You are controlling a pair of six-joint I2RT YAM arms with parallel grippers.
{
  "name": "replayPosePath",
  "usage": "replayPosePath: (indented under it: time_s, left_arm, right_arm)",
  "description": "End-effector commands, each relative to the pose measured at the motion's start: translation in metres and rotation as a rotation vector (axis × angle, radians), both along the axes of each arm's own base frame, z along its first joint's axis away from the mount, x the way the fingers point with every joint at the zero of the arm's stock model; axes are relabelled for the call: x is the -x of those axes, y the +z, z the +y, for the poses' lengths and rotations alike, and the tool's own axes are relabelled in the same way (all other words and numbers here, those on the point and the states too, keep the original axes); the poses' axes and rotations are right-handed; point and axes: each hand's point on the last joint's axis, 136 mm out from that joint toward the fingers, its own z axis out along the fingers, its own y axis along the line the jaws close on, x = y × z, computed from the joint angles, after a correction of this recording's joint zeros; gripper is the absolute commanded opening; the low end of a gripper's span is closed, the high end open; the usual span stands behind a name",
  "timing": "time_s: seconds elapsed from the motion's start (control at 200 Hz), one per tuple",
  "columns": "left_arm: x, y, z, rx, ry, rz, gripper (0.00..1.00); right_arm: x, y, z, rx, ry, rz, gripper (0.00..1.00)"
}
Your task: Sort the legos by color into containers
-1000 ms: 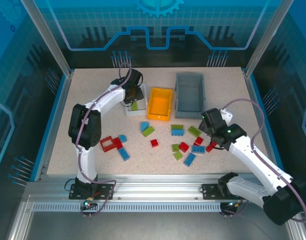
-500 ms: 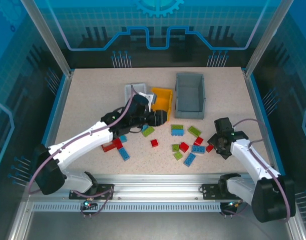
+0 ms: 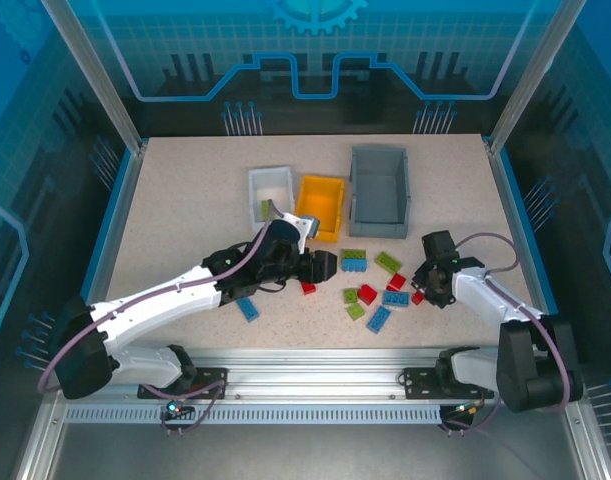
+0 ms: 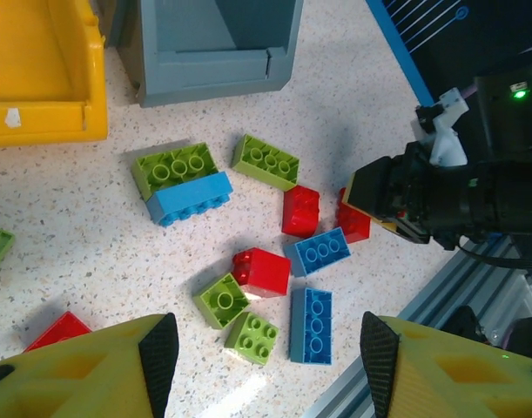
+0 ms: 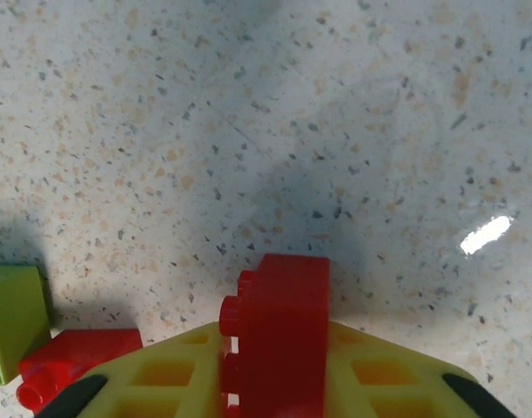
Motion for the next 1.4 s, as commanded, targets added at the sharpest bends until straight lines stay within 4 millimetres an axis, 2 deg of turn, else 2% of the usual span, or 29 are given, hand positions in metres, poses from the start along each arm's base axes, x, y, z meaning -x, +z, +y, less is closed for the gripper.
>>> replayPosePath:
  time_s: [0.0, 0.065, 0.135, 0.225, 0.29, 0.305, 0.325, 0.42, 0.525, 0.645, 0.75, 0.86, 0.995, 1.095, 1.241, 1.371, 1.396]
  left_arm:
    - [0.001, 0.02, 0.003, 0.036, 0.011, -0.048, 0.61]
    - [0.0, 0.024, 0.006, 0.03, 0.024, -0.058, 0.61]
    - [-0.002, 0.03, 0.01, 0.028, 0.041, -0.073, 0.61]
    - [-0.008, 0.038, 0.015, 0.015, 0.078, -0.087, 0.61]
    - [-0.012, 0.046, 0.019, 0.015, 0.101, -0.102, 0.62]
    - [-0.013, 0.048, 0.02, 0.016, 0.107, -0.104, 0.61]
    - [-0.015, 0.05, 0.02, 0.018, 0.113, -0.109, 0.61]
    - [-0.023, 0.063, 0.024, 0.027, 0.143, -0.143, 0.62]
    - [-0.028, 0.076, 0.025, 0.044, 0.157, -0.169, 0.62]
    - [-0.029, 0.083, 0.025, 0.049, 0.162, -0.183, 0.62]
    - [-0.028, 0.078, 0.028, 0.028, 0.162, -0.174, 0.62]
    - [-0.026, 0.065, 0.03, 0.0, 0.16, -0.146, 0.62]
    - [-0.022, 0.04, 0.036, -0.066, 0.171, -0.088, 0.62]
    - [-0.019, 0.019, 0.04, -0.111, 0.178, -0.039, 0.62]
    - [-0.021, -0.012, 0.051, -0.205, 0.204, 0.04, 0.63]
    - [-0.034, -0.041, 0.076, -0.271, 0.264, 0.157, 0.65]
    - [-0.037, -0.047, 0.08, -0.276, 0.273, 0.181, 0.69]
  right_arm:
    - [-0.007, 0.001, -0.004, 0.017, 0.006, -0.009, 0.17]
    - [-0.013, 0.013, -0.003, 0.058, 0.053, -0.038, 0.11]
    - [-0.027, 0.044, 0.004, 0.167, 0.157, -0.107, 0.09]
    - [-0.05, 0.089, 0.029, 0.285, 0.318, -0.233, 0.11]
    - [-0.069, 0.11, 0.049, 0.301, 0.403, -0.289, 0.11]
    - [-0.072, 0.109, 0.053, 0.298, 0.423, -0.289, 0.11]
    - [-0.082, 0.12, 0.06, 0.291, 0.438, -0.32, 0.11]
    - [-0.117, 0.129, 0.08, 0.282, 0.503, -0.33, 0.12]
    - [-0.158, 0.128, 0.095, 0.278, 0.543, -0.313, 0.12]
    - [-0.195, 0.116, 0.099, 0.282, 0.547, -0.252, 0.12]
    - [-0.216, 0.097, 0.1, 0.27, 0.542, -0.191, 0.15]
    - [-0.224, 0.082, 0.1, 0.273, 0.544, -0.147, 0.24]
    - [-0.226, 0.09, 0.101, 0.275, 0.55, -0.154, 0.38]
    - [-0.223, 0.113, 0.101, 0.281, 0.547, -0.193, 0.51]
    - [-0.21, 0.158, 0.103, 0.29, 0.55, -0.279, 0.56]
    - [-0.183, 0.203, 0.118, 0.316, 0.615, -0.401, 0.59]
    - [-0.175, 0.208, 0.123, 0.314, 0.641, -0.428, 0.6]
